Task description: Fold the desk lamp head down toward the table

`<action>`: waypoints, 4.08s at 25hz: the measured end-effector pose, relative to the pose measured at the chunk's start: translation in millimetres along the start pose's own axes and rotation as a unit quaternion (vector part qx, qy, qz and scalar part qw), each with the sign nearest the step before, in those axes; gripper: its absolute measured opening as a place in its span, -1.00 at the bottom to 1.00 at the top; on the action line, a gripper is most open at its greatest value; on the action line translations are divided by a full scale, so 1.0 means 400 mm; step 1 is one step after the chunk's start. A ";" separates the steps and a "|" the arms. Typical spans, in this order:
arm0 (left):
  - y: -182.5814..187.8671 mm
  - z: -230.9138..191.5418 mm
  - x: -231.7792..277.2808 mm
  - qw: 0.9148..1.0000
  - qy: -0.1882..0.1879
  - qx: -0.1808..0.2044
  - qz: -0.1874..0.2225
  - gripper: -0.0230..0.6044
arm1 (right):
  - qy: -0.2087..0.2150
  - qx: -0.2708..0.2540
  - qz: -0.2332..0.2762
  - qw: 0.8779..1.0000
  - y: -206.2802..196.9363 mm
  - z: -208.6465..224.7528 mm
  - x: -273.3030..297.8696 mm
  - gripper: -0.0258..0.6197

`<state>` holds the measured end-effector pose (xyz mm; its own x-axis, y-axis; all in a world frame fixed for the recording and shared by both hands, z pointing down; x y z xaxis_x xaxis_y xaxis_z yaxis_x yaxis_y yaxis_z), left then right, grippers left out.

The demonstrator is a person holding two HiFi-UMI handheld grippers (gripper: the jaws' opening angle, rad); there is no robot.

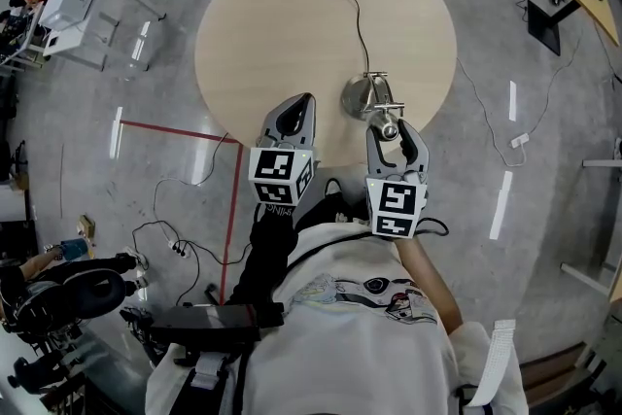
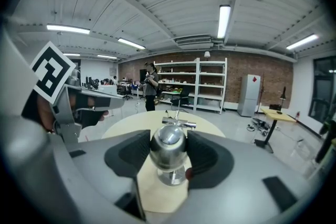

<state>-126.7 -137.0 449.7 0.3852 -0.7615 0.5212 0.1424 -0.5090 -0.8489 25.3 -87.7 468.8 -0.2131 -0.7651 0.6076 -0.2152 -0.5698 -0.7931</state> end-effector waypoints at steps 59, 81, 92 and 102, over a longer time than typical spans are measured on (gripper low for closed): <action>-0.013 -0.015 0.003 1.000 0.009 -0.009 -0.016 -0.92 | -0.011 -0.040 -0.062 0.997 -0.195 -0.022 0.065 -0.25; -0.018 -0.020 0.009 1.000 0.016 -0.008 -0.025 -0.92 | -0.008 -0.054 -0.092 0.994 -0.258 -0.014 0.116 -0.25; -0.013 -0.014 0.016 0.999 0.018 -0.008 -0.026 -0.92 | -0.002 -0.060 -0.103 0.993 -0.287 -0.001 0.149 -0.25; -0.008 -0.028 0.005 0.999 0.023 -0.007 -0.023 -0.92 | -0.001 -0.063 -0.111 0.992 -0.311 -0.009 0.187 -0.25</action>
<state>-136.6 -141.3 454.3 0.3363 -0.7550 0.5628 0.1461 -0.5486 -0.8232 32.7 -73.1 612.9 -0.1451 -0.6259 0.7663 -0.3735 -0.6825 -0.6282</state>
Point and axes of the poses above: the fingertips, and each gripper's own axes: x forward along the fingers, z to its right, y out of its top, the point moved 2 cm from there along -x, backward along the fingers, and after that the axes turned 13 degrees about -z, right-handed, at the moved point
